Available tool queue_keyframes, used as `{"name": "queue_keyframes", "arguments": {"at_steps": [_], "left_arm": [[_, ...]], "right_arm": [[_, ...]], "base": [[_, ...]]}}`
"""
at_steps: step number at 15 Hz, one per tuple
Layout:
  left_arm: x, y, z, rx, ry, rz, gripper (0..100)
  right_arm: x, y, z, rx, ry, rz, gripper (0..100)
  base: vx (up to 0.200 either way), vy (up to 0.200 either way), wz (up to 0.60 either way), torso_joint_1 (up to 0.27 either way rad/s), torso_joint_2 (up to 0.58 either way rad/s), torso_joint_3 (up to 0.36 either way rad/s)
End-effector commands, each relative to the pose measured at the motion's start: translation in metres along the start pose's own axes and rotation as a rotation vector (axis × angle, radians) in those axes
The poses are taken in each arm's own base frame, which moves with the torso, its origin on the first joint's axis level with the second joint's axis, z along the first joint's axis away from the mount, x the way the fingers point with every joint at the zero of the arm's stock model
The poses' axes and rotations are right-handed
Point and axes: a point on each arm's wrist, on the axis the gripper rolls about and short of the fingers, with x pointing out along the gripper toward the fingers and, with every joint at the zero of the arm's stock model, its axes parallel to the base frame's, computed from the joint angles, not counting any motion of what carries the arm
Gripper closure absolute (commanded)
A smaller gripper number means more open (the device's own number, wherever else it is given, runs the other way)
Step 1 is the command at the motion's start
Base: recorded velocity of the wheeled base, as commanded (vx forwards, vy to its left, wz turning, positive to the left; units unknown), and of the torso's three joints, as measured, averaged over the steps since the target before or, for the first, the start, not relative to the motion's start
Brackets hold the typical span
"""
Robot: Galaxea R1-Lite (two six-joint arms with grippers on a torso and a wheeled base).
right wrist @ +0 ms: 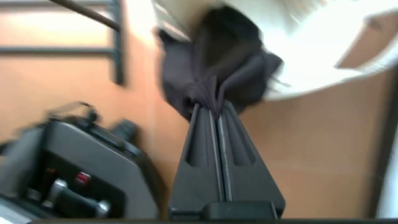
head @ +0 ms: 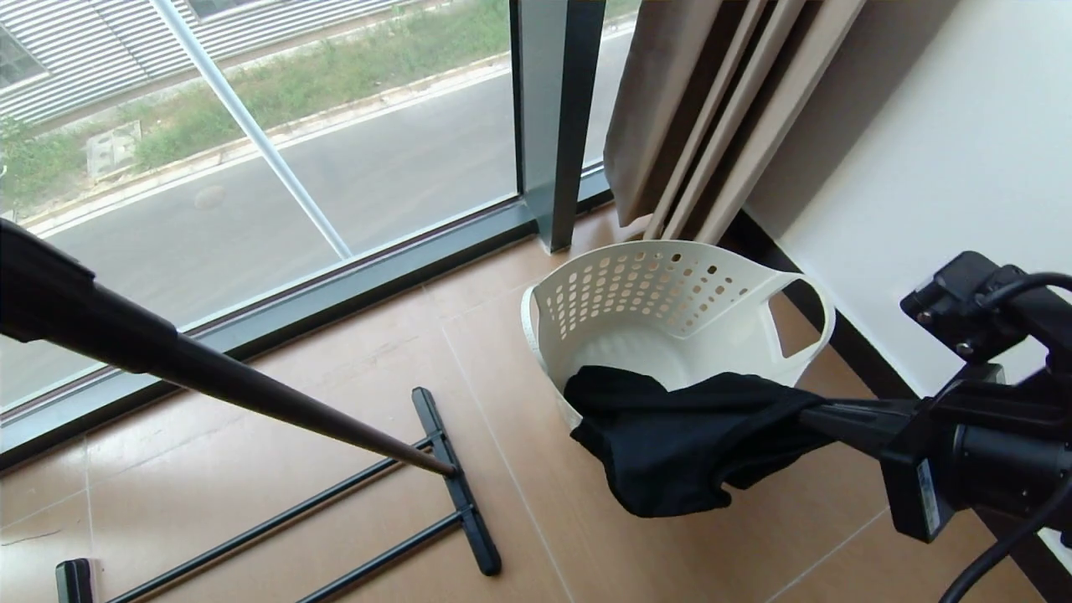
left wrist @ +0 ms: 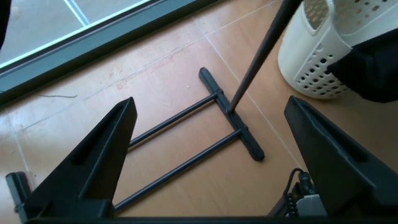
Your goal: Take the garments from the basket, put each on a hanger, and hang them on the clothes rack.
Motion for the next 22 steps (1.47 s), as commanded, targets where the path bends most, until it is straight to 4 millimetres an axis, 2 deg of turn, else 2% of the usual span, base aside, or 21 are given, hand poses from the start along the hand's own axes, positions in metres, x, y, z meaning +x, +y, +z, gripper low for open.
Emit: {"name": "queue_keyframes", "arguments": {"at_steps": [1, 2, 4, 6, 8, 11, 12, 22], "left_arm": [[0.000, 0.000, 0.000, 0.014, 0.000, -0.009, 0], [0.000, 0.000, 0.000, 0.013, 0.001, 0.000, 0], [0.000, 0.000, 0.000, 0.011, 0.000, -0.008, 0], [0.000, 0.000, 0.000, 0.006, 0.001, 0.003, 0], [0.000, 0.000, 0.000, 0.005, 0.001, -0.005, 0], [0.000, 0.000, 0.000, 0.003, 0.000, -0.018, 0], [0.000, 0.000, 0.000, 0.003, 0.000, -0.018, 0], [0.000, -0.001, 0.000, 0.008, 0.000, -0.023, 0]], "right_arm": [[-0.008, -0.003, -0.035, 0.021, -0.042, 0.047, 100], [-0.016, -0.013, -0.043, 0.047, -0.057, 0.006, 100], [-0.032, -0.022, -0.046, 0.078, -0.113, -0.002, 100], [-0.039, -0.020, -0.046, 0.067, -0.138, 0.051, 100], [-0.030, -0.012, -0.037, 0.047, -0.129, 0.106, 100], [0.017, 0.005, -0.020, 0.017, -0.062, 0.141, 100], [0.023, 0.009, -0.020, 0.014, -0.076, 0.147, 100], [0.015, 0.006, -0.024, 0.006, -0.111, 0.124, 100]], "base": [[0.000, 0.000, 0.00, 0.002, 0.00, 0.207], [0.000, 0.000, 0.00, -0.007, 0.00, 0.207], [0.000, 0.000, 0.00, -0.002, 0.00, 0.195], [0.000, 0.000, 0.00, 0.002, 0.00, 0.200], [0.000, 0.000, 0.00, -0.002, 0.00, 0.205], [0.000, 0.000, 0.00, 0.002, 0.01, 0.203], [0.000, 0.000, 0.00, 0.002, 0.00, 0.203], [0.000, 0.000, 0.00, 0.001, 0.00, 0.201]]}}
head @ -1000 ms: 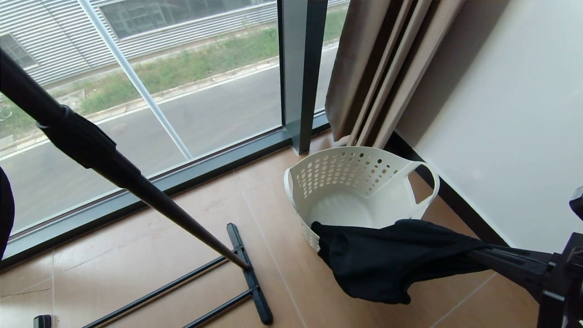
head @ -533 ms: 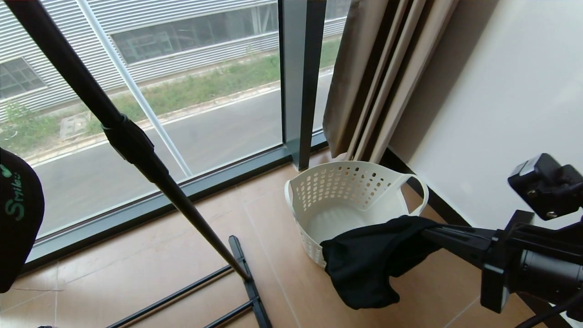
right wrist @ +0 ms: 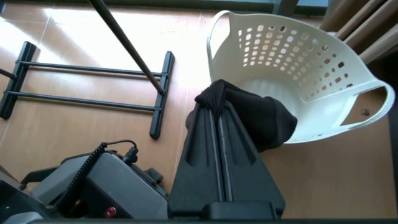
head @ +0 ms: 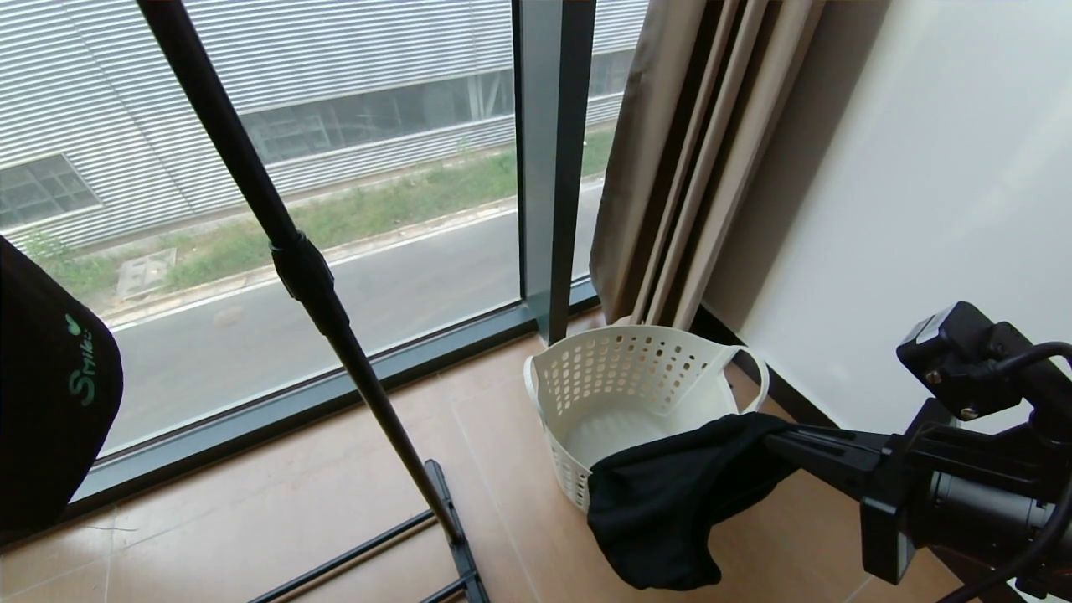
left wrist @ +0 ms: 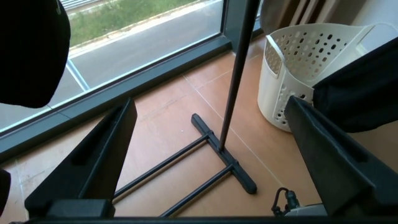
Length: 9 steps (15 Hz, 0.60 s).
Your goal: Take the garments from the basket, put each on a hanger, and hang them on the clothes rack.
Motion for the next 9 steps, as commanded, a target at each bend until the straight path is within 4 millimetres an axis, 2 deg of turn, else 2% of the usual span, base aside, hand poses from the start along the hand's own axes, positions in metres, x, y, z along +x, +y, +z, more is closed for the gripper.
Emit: {"name": "queue_keyframes", "arguments": {"at_steps": [1, 4, 9], "left_arm": [[0.0001, 0.0000, 0.0000, 0.000, 0.001, 0.000, 0], [0.0001, 0.0000, 0.0000, 0.000, 0.001, 0.002, 0], [0.0001, 0.0000, 0.0000, 0.000, 0.001, 0.000, 0]], "right_arm": [[0.0001, -0.0005, -0.0019, -0.008, 0.006, -0.004, 100], [-0.0039, -0.0016, -0.0010, -0.008, -0.007, -0.007, 100], [-0.0081, -0.0018, 0.0001, -0.007, -0.024, -0.005, 100]], "base": [[0.000, 0.000, 0.00, 0.002, 0.00, 0.212], [0.000, 0.000, 0.00, 0.041, -0.25, -0.006], [0.000, 0.000, 0.00, 0.105, -0.44, -0.131]]}}
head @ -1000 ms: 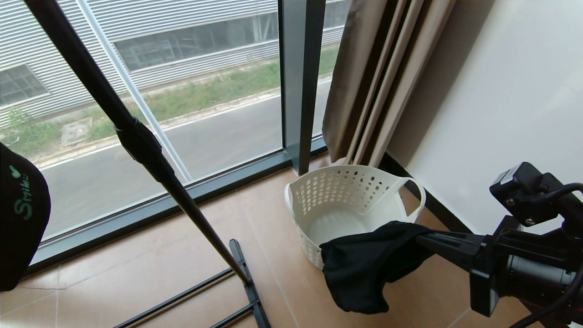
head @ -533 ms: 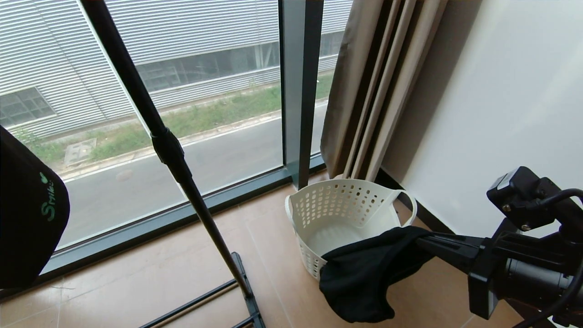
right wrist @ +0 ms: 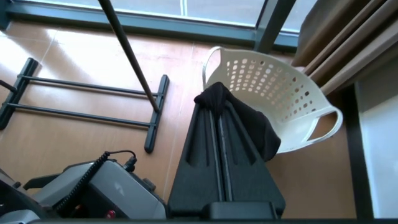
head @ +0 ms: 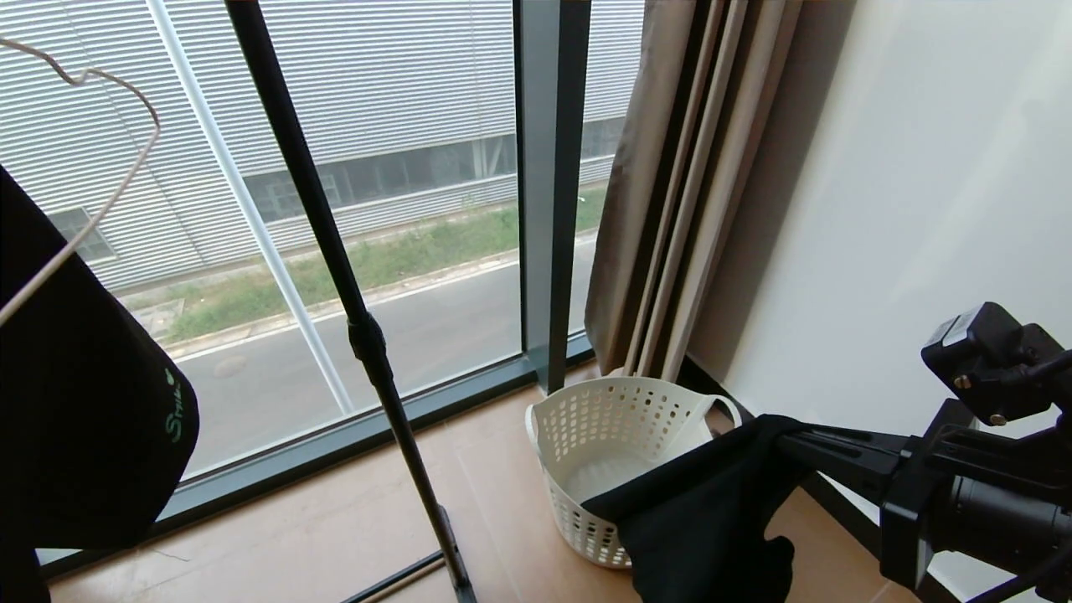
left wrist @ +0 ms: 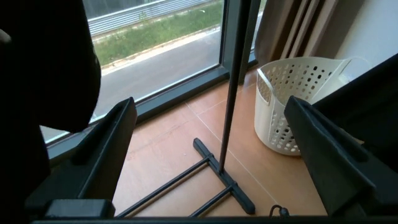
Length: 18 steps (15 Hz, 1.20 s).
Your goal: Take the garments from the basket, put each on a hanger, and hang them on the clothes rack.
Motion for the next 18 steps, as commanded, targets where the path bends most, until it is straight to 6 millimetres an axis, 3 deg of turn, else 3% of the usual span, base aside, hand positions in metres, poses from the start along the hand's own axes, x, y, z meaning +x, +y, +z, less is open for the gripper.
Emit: {"name": "queue_keyframes", "arguments": {"at_steps": [1, 11, 18], "left_arm": [[0.0001, 0.0000, 0.0000, 0.000, 0.001, 0.000, 0], [0.0001, 0.0000, 0.0000, 0.003, 0.001, 0.000, 0], [0.0001, 0.0001, 0.0000, 0.003, 0.001, 0.003, 0]], "right_arm": [[-0.0012, -0.0001, 0.0005, 0.000, -0.006, 0.000, 100], [-0.0067, -0.0008, 0.0004, -0.020, -0.021, 0.000, 100], [-0.0107, -0.0014, 0.0009, -0.032, -0.035, -0.001, 100]], "base": [[0.000, 0.000, 0.00, 0.144, -0.46, -0.124], [0.000, 0.000, 0.00, 0.176, -0.50, -0.127], [0.000, 0.000, 0.00, 0.233, -0.56, -0.304]]}}
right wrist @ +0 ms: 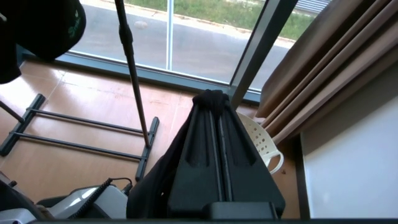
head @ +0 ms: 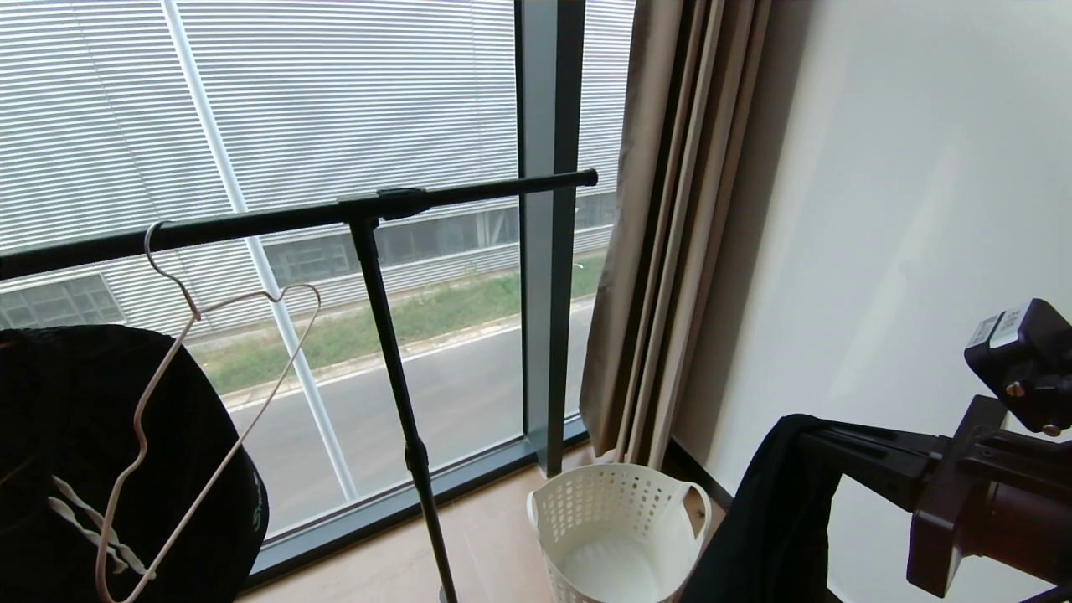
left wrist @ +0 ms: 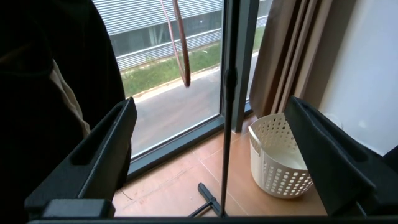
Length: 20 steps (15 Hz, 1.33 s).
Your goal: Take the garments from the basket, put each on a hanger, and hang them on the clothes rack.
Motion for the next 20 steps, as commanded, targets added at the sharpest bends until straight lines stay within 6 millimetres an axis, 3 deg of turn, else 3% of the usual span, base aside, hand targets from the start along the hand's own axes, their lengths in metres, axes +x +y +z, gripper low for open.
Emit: {"name": "queue_keyframes", "arguments": {"at_steps": [1, 7, 12, 20], "left_arm": [[0.000, 0.000, 0.000, -0.001, 0.001, 0.000, 0], [0.000, 0.000, 0.000, 0.002, 0.001, 0.000, 0], [0.000, 0.000, 0.000, -0.003, 0.001, 0.000, 0], [0.000, 0.000, 0.000, -0.006, 0.001, 0.000, 0]], "right_arm": [[0.000, 0.000, 0.000, 0.000, 0.002, 0.000, 100], [-0.001, 0.000, 0.001, 0.003, -0.007, -0.001, 100], [-0.010, -0.001, 0.002, 0.007, -0.044, 0.000, 100], [-0.011, -0.001, 0.000, -0.001, -0.038, 0.000, 100]], "base": [[0.000, 0.000, 0.00, 0.251, -0.59, -0.334], [0.000, 0.000, 0.00, 0.224, -0.49, -0.365], [0.000, 0.000, 0.00, 0.024, -0.05, -0.034], [0.000, 0.000, 0.60, 0.005, 0.00, 0.003]]}}
